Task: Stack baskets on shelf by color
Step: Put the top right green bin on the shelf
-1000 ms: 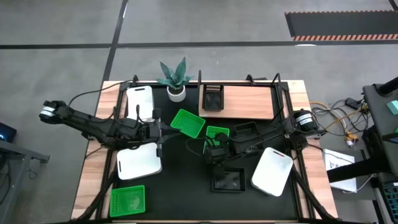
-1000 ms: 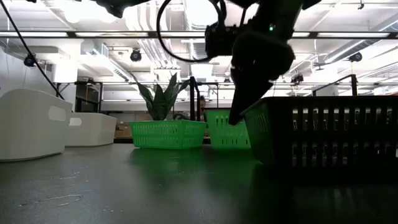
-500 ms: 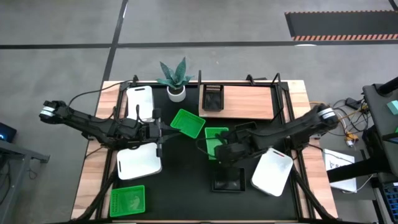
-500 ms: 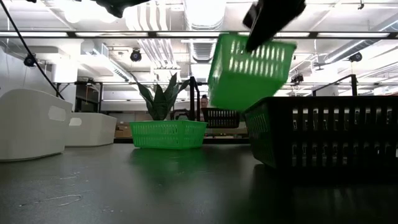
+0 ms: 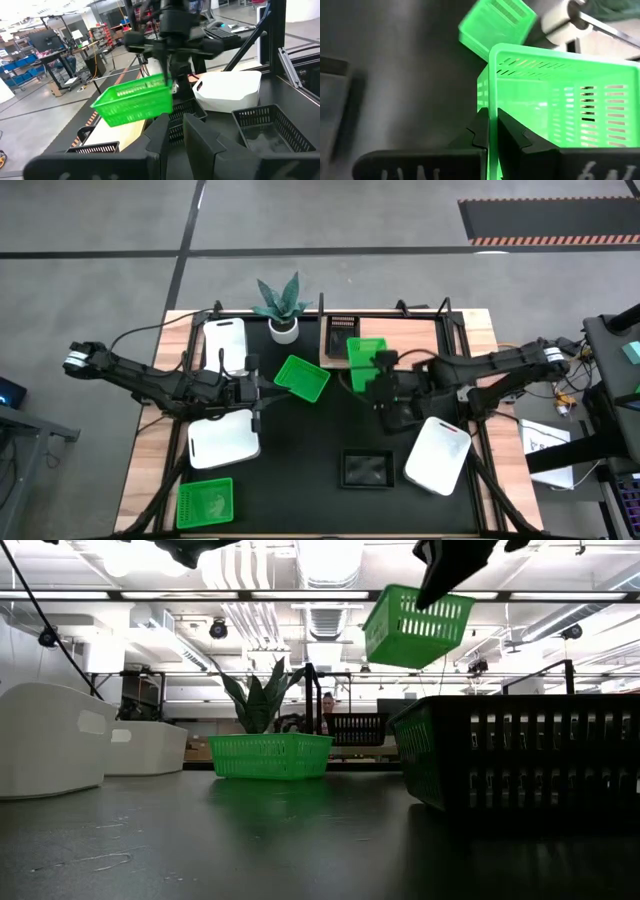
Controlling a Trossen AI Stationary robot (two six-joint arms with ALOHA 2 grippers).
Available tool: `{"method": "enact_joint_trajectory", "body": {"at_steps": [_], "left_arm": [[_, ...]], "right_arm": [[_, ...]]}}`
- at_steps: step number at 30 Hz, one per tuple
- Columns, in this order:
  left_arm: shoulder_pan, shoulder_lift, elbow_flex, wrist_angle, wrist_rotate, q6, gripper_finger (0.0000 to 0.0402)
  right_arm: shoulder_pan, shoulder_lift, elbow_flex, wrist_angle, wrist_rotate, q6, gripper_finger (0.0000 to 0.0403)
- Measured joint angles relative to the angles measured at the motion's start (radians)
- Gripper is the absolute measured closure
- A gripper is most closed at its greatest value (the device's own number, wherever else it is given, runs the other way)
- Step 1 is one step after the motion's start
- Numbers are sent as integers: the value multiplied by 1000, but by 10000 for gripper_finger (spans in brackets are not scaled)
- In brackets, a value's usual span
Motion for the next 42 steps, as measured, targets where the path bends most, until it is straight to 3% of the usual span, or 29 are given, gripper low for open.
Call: {"method": "enact_joint_trajectory", "body": {"at_steps": [9,24,42], "left_arm": [[0,0,0,0,0,0,360],[0,0,0,-1,0,0,360],[0,0,0,-1,0,-1,360]], "right_arm": [[-185,-17,-35,-9,-16,-149,392],[-483,-17,-221,99,-233,-275,392],[-618,-17,-364,354,-300,-365,392]]}}
